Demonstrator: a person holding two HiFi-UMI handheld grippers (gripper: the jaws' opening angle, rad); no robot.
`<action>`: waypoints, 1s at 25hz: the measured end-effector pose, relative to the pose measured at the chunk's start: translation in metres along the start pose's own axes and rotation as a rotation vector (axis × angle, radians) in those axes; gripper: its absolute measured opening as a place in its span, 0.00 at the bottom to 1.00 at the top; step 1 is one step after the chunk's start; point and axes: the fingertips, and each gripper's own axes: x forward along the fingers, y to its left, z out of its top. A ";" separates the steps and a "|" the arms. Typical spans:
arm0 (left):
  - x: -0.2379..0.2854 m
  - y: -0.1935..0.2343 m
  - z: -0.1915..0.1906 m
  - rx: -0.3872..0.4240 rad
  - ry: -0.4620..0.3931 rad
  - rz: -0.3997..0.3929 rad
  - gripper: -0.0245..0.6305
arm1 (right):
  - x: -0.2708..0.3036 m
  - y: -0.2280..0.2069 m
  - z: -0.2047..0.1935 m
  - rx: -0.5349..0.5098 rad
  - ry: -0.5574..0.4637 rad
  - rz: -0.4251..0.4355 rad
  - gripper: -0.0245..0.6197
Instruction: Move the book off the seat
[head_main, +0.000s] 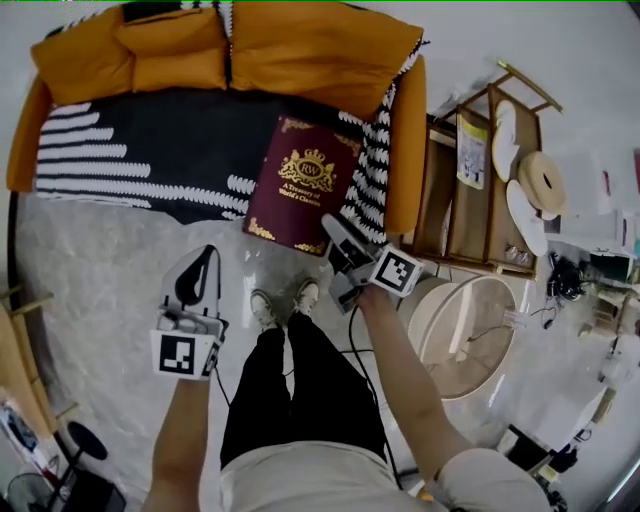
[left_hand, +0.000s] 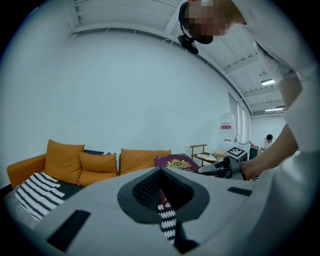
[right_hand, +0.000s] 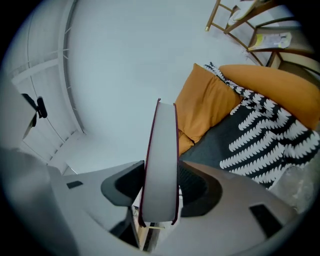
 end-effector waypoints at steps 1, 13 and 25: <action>-0.003 0.000 0.007 0.002 -0.008 -0.005 0.06 | -0.005 0.010 0.001 -0.004 -0.008 0.005 0.39; -0.070 0.005 0.080 0.067 -0.096 -0.016 0.06 | -0.060 0.127 0.004 -0.040 -0.135 0.053 0.39; -0.121 0.010 0.136 0.121 -0.188 0.038 0.06 | -0.076 0.215 0.017 -0.112 -0.161 0.173 0.39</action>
